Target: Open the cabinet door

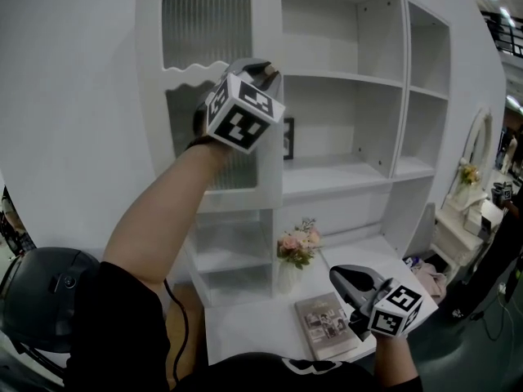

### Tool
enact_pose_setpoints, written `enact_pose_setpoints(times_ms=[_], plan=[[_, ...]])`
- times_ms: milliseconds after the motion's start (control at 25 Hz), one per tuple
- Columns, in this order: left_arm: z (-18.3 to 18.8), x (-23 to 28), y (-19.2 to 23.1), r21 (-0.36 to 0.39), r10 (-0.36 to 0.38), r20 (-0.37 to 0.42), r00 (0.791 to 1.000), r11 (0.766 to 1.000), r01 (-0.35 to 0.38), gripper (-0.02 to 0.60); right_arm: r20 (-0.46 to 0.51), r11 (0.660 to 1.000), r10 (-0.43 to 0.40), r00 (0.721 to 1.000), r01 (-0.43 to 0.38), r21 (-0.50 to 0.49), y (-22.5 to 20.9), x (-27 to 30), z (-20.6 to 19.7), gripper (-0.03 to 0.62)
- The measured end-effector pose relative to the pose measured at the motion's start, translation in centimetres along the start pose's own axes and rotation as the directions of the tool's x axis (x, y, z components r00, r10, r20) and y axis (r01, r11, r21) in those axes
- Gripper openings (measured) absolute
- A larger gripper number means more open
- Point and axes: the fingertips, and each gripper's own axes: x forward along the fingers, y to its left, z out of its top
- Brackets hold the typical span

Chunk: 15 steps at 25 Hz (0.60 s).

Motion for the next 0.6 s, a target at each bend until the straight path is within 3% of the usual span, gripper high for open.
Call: enact_pose_setpoints(times_ms=[600], plan=[[2.9, -5.4, -0.3, -0.026, -0.061, 0.079, 0.995, 0.998, 0.063, 0.078, 0.005, 0.999, 0.036, 0.999, -0.036, -0.02, 4.0, -1.1, 0.2, 0.002]])
